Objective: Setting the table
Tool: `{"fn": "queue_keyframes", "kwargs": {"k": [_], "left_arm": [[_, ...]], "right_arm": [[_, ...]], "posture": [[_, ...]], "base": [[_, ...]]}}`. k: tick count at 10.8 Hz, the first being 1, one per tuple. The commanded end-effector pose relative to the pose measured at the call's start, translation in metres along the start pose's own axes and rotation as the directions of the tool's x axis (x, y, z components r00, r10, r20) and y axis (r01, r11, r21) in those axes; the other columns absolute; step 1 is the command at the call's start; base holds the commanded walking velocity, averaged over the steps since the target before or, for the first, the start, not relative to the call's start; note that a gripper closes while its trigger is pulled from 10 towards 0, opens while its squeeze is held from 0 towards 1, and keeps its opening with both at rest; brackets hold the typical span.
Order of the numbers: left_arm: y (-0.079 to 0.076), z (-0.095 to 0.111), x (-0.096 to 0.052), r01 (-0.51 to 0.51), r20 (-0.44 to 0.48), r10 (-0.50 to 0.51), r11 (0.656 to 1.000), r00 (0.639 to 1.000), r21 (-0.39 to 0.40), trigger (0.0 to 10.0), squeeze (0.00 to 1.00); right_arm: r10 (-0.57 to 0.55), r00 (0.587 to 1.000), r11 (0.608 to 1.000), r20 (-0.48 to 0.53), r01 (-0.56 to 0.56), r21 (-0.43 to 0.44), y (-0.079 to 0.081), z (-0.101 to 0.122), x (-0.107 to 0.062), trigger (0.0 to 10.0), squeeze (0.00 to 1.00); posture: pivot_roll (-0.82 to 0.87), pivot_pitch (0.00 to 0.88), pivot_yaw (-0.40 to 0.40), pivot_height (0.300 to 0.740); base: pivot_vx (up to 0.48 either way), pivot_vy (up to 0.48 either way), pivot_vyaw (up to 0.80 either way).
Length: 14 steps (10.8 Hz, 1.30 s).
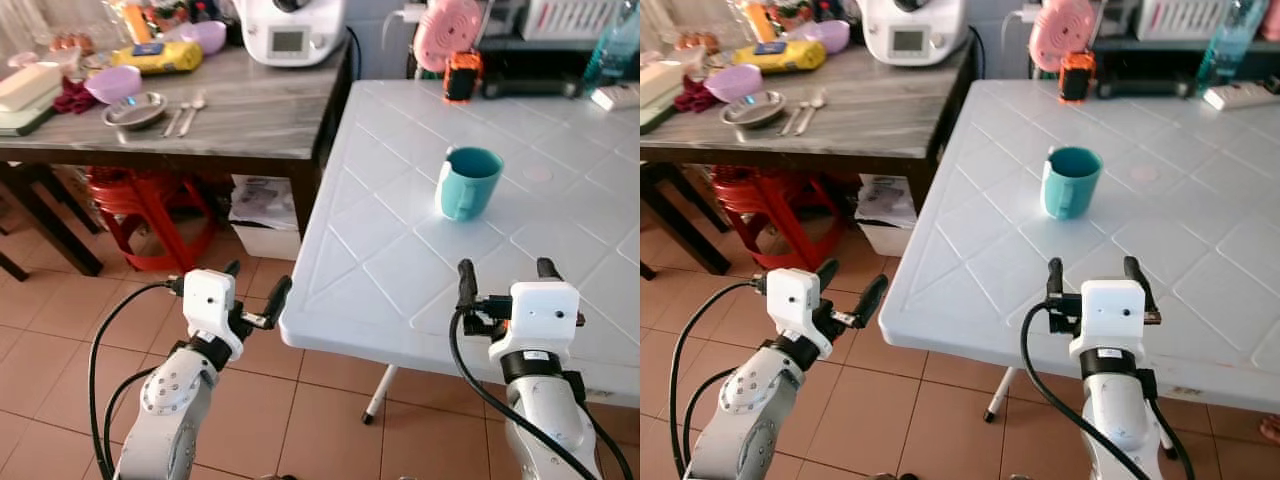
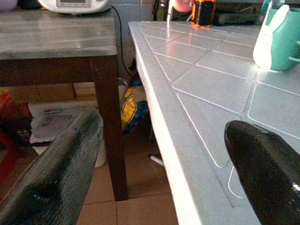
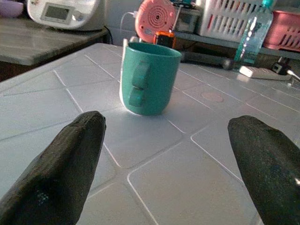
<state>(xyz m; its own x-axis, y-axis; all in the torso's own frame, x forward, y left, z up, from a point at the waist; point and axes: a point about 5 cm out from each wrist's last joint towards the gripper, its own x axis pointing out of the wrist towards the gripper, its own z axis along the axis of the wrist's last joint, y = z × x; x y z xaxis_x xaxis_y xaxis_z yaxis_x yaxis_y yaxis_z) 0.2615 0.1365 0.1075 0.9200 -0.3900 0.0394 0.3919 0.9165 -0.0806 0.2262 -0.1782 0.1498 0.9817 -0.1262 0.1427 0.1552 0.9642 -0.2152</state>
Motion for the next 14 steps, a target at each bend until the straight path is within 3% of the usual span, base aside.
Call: {"fn": "queue_keyframes", "kwargs": {"k": [1,4,8,11,14], "left_arm": [[0.002,0.004,-0.001,0.008,0.003,-0.008,1.0,1.0,0.019,10.0,0.0],[-0.001,0.005,-0.002,0.037,-0.005,-0.037,0.999,0.999,0.025,10.0,0.0],[-0.004,0.007,-0.018,0.174,-0.073,-0.171,0.984,0.983,0.04,10.0,0.0],[-0.008,0.005,-0.035,0.235,-0.124,-0.23,0.971,0.965,0.03,10.0,0.0],[-0.009,0.0,-0.036,0.229,-0.13,-0.224,0.973,0.966,0.019,10.0,0.0]], "right_arm": [[-0.012,1.0,1.0,0.008,0.012,-0.002,0.0,0.001,0.003,10.0,0.0],[-0.026,0.999,1.0,0.019,0.026,-0.002,-0.002,0.003,0.009,10.0,0.0],[-0.179,0.982,0.984,0.052,0.179,0.009,-0.025,0.009,0.047,10.0,0.0],[-0.092,0.993,0.994,0.079,0.087,0.064,-0.013,0.017,0.079,10.0,0.0],[-0.029,0.993,0.998,0.112,0.023,0.058,0.003,0.026,0.094,10.0,0.0]], "posture": [[-0.07,0.131,0.123,0.74],[-0.06,0.146,0.13,0.74],[0.01,0.223,0.154,0.74],[0.04,0.24,0.147,0.74],[0.05,0.236,0.125,0.74]], "base": [[0.0,0.0,0.0],[0.0,0.0,0.0],[0.0,0.0,0.0],[0.0,0.0,0.0],[0.0,0.0,0.0]]}}
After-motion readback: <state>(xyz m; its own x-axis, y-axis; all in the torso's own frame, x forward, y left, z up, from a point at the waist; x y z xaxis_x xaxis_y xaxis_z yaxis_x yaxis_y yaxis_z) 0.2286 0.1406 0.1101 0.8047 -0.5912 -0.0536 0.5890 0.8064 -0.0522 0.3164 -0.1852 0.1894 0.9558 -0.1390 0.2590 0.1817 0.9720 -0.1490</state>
